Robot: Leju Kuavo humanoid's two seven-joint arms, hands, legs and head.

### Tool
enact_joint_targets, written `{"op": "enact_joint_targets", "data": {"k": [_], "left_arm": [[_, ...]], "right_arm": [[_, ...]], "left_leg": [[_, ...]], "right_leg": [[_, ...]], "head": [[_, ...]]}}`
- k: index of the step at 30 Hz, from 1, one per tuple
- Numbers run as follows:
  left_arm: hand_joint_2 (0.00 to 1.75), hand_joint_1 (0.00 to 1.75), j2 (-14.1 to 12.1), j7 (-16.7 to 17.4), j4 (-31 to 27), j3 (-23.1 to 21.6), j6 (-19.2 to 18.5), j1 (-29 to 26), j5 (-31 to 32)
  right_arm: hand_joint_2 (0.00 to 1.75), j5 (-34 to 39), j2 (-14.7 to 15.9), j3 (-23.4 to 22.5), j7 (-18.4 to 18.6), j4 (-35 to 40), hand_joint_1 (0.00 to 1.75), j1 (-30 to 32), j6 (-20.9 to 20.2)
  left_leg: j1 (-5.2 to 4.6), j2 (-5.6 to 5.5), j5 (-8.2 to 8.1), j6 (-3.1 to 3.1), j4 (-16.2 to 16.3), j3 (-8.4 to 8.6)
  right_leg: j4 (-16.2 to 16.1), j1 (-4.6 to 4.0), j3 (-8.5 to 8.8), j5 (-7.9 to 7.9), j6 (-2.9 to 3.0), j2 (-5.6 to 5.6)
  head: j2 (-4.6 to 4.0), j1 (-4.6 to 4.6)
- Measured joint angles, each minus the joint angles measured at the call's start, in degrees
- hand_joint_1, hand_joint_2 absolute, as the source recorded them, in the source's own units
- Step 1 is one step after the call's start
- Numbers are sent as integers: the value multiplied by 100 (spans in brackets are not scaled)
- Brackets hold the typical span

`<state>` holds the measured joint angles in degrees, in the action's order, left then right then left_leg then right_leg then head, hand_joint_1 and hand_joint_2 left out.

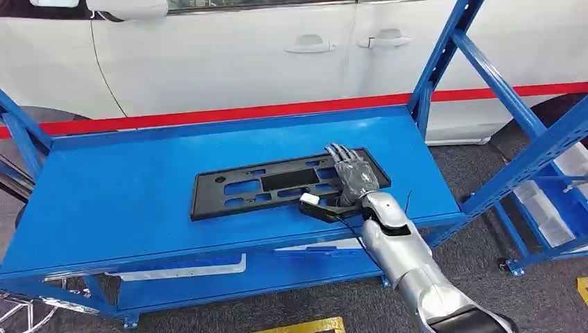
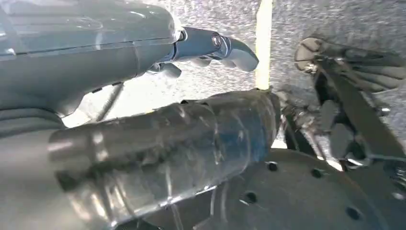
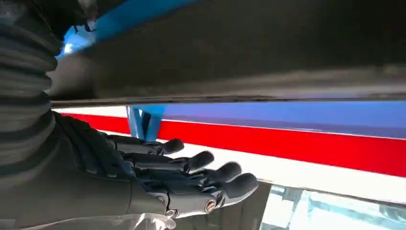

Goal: Take the parts from the cabinet and place them on the table.

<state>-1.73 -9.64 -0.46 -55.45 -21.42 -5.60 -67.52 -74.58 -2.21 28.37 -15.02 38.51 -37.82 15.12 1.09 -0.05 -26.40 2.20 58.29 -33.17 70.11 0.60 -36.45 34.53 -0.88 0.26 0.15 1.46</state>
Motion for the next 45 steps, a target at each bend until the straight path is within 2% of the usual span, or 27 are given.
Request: {"op": "enact_joint_targets", "data": {"k": [1, 2, 3, 4, 6, 7, 8, 11, 12, 13, 14, 16, 17, 18, 19, 21, 22, 23, 24, 26, 28, 32, 35, 37, 41, 42, 45], "left_arm": [[0, 0, -2, 0, 0, 2, -5, -1, 18], [0, 0, -7, 0, 0, 7, -4, -3, 24], [0, 0, -9, 0, 0, 13, -4, -7, 26], [0, 0, -9, 0, 0, 20, -4, -9, 29], [0, 0, -9, 0, 0, 24, -4, -8, 29], [0, 0, -4, 0, -2, 26, -4, -5, 31], [0, 0, -7, 0, -2, 31, -4, 8, 31], [0, 0, -7, 0, 0, 63, 19, 7, 33], [0, 0, -7, 0, 0, 81, 37, 4, 33], [0, 0, -7, 0, 0, 94, 50, 0, 33], [0, 0, -7, 0, 0, 105, 52, 4, 35], [0, 0, 0, 0, 0, 118, 55, -2, 50], [0, 0, 4, 0, 0, 120, 55, -13, 57], [0, 0, 4, 0, 0, 124, 55, -19, 74], [0, 0, 0, -2, 0, 131, 55, -25, 74], [0, 0, -13, -7, 0, 142, 55, -36, 68], [0, 0, -15, -13, 0, 144, 52, -35, 68], [0, 0, -15, -15, 0, 146, 46, -31, 68], [0, 0, -15, -15, 0, 149, 37, -27, 68], [0, 0, -9, -18, 0, 164, 30, -37, 70], [0, 0, -9, -33, 0, 173, 24, -39, 88], [0, 0, -11, -40, 0, 190, 24, -39, 109], [0, 0, -11, -42, 0, 216, 22, -38, 118], [0, 0, -11, -46, 0, 234, 15, -38, 136], [0, 0, -11, -48, 0, 262, 13, -42, 149], [175, 0, -11, -48, 0, 264, 13, -42, 151], [175, 0, -11, -48, 0, 280, 13, -43, 194]], "right_arm": [[175, 9, 5, 9, 7, -35, 0, 8, 40], [175, 11, 18, 11, 11, -65, 0, 6, 50], [175, 15, 18, 18, 15, -94, 0, 0, 55], [175, 15, 20, 24, 26, -125, 0, -9, 55], [175, 15, 28, 24, 33, -144, 0, -30, 55], [175, 15, 31, 31, 53, -160, 148, -45, 55], [175, 15, 31, 48, 98, -169, 175, -74, 68], [175, 42, 29, 74, 225, -171, 175, -71, 114], [175, 59, 24, 74, 254, -166, 175, -59, 118], [175, 72, 7, 74, 278, -166, 175, -47, 118], [175, 74, 16, 74, 293, -166, 175, -45, 114], [175, 77, 18, 74, 299, -166, 175, -22, 125], [175, 77, 18, 74, 299, -166, 175, -7, 125], [175, 74, 18, 76, 299, -164, 175, 4, 127], [175, 72, 18, 74, 299, -164, 175, 0, 127], [175, 72, 18, 77, 299, -160, 175, -2, 129], [175, 70, 20, 77, 299, -160, 175, 3, 131], [175, 70, 22, 77, 299, -155, 175, -10, 140], [175, 70, 24, 77, 297, -144, 175, -12, 149], [175, 72, 53, 77, 284, -134, 175, 3, 164], [175, 74, 79, 77, 262, -112, 175, 9, 173], [175, 74, 94, 77, 256, -48, 175, 56, 171], [175, 74, 99, 77, 243, -16, 175, 83, 175], [175, 85, 99, 77, 214, 39, 175, 111, 190], [175, 92, 109, 76, 179, 131, 175, 166, 208], [175, 96, 109, 77, 175, 151, 175, 177, 208], [175, 157, 122, 77, 114, 275, 175, 234, 247]], "left_leg": [[-2, 0, -23, 9, 1, 22], [-3, -1, -49, 7, 1, 55], [-2, -2, -77, 1, 1, 99], [-1, -5, -116, -8, 1, 160], [-2, -15, -182, -46, 0, 268], [-6, -17, -204, -67, -9, 271], [-28, -27, -227, -111, 3, 276], [-18, -14, -222, -206, -83, 326], [-13, -10, -269, -225, -61, 342], [-15, -11, -345, -243, 97, 296], [-11, -12, -527, -253, 439, 109], [11, -10, -895, -293, 1363, -414], [12, -10, -933, -309, 1632, -592], [13, -9, -828, -322, 1669, -665], [20, -8, -577, -326, 1418, -598], [34, -3, 59, -318, 431, -190], [33, -4, 74, -300, 144, -60], [-1, -11, 15, -282, 25, -4], [20, -19, 26, -243, 46, -25], [13, -17, 28, -254, 28, -8], [2, -23, 16, -231, 29, -5], [-17, -21, -4, -192, 31, -3], [-26, -22, -10, -178, 35, -2], [-31, -22, -11, -177, 36, -3], [-32, -23, -14, -173, 38, -2], [-32, -23, -14, -173, 38, 0], [-30, -24, -14, -174, 37, 1]], "right_leg": [[427, 10, -269, 122, -18, 0], [649, 16, -446, 106, -29, -1], [590, 21, -477, -50, -31, -3], [233, 25, -363, -370, -18, -7], [-747, 13, 43, -957, 48, -11], [-948, -18, 150, -898, 102, -13], [-1098, -52, 210, -855, 124, -14], [-1120, -68, 231, -846, 182, 1], [-1227, 21, 324, -880, 220, -12], [-1271, 14, 384, -873, 238, -16], [-1276, 13, 398, -863, 274, -29], [-1272, -2, 410, -833, 315, -39], [-1269, -3, 424, -815, 315, -35], [-1263, -1, 449, -793, 305, -24], [-1256, 5, 484, -762, 291, -15], [-1213, 17, 573, -675, 241, -5], [-1185, 18, 571, -632, 207, -6], [-1118, -30, 549, -595, 157, 18], [-1126, -34, 539, -595, 147, 24], [-1125, -51, 548, -578, 331, 27], [-1152, -48, 567, -586, 339, 25], [-1186, -36, 581, -602, 312, 25], [-1198, -29, 587, -602, 262, 24], [-1204, -21, 594, -601, 180, 24], [-1205, -19, 593, -593, 128, 24], [-1204, -21, 593, -592, 126, 23], [-1203, -35, 592, -589, 124, 21]], "head": [[0, 0], [0, 0], [0, -2], [0, 0], [0, -2], [0, 2], [0, -15], [0, -7], [0, -2], [0, -2], [0, 2], [0, 0], [0, 2], [0, 2], [0, 4], [0, 2], [0, -2], [0, 2], [0, -9], [0, -4], [0, -7], [0, -4], [0, -4], [0, -4], [0, -4], [0, -4], [0, -4]]}}
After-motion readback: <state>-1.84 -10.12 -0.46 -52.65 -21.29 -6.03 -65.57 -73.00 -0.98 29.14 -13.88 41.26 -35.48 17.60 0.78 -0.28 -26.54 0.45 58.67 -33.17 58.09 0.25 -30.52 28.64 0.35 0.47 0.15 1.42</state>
